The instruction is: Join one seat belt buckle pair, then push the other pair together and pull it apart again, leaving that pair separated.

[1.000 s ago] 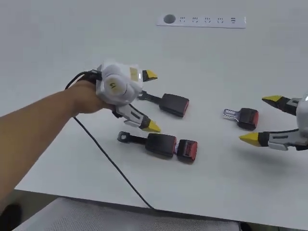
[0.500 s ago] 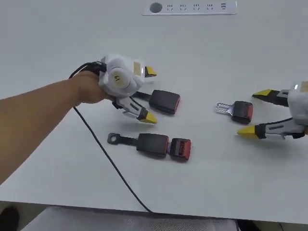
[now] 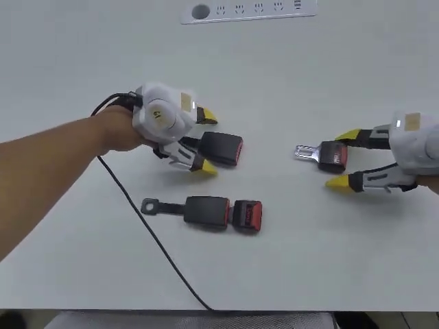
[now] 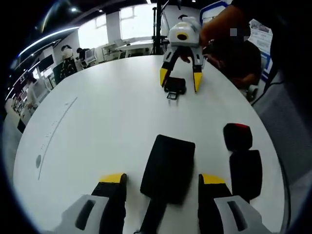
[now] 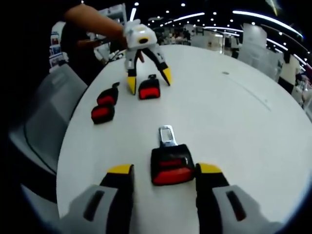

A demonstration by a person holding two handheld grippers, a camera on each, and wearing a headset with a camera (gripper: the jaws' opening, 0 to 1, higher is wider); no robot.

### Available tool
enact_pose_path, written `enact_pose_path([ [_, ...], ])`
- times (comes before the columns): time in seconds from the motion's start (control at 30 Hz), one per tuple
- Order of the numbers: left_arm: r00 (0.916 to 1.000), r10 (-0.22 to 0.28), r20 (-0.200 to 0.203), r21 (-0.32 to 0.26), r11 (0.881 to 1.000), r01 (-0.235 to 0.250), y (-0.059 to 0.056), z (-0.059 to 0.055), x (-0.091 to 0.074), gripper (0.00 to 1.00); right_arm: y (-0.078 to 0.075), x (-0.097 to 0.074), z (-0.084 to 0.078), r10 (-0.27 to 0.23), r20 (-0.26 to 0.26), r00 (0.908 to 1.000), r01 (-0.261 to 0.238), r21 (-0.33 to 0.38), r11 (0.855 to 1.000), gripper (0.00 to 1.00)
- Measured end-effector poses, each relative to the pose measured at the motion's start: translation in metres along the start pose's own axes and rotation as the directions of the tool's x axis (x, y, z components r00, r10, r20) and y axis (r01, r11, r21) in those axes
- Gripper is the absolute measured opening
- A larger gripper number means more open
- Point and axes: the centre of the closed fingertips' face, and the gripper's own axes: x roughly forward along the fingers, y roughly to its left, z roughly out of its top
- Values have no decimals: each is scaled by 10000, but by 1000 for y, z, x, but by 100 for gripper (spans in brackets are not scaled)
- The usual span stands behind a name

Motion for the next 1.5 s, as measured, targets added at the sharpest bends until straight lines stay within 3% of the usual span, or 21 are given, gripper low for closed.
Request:
enact_pose_path([
  [0.07,10000,-31,-4,38,10000,31,-1,1,0,51,1,1,1,55,25,10000,-55,-142,9999,49],
  [0.3,10000,-12,-51,167,9999,13,-3,1,-2,38,-3,2,2,-46,11,10000,46,-512,9987,37],
  [0.53,9999,134,-21,63,9999,-134,-3,3,-8,37,-5,2,1,234,276,9993,-219,-559,9982,36],
  [0.7,9997,207,94,-73,9998,-207,-3,2,-9,36,-4,2,0,694,-113,9975,-703,-1168,9907,36],
  [1.0,9992,330,245,-360,9988,-321,-2,0,-8,36,-6,5,1,956,-117,9954,-963,-1226,9878,35],
  [1.5,9992,314,266,-561,9980,-299,-3,-2,-6,36,-3,31,26,1185,-17,9929,-1177,-1350,9838,35],
])
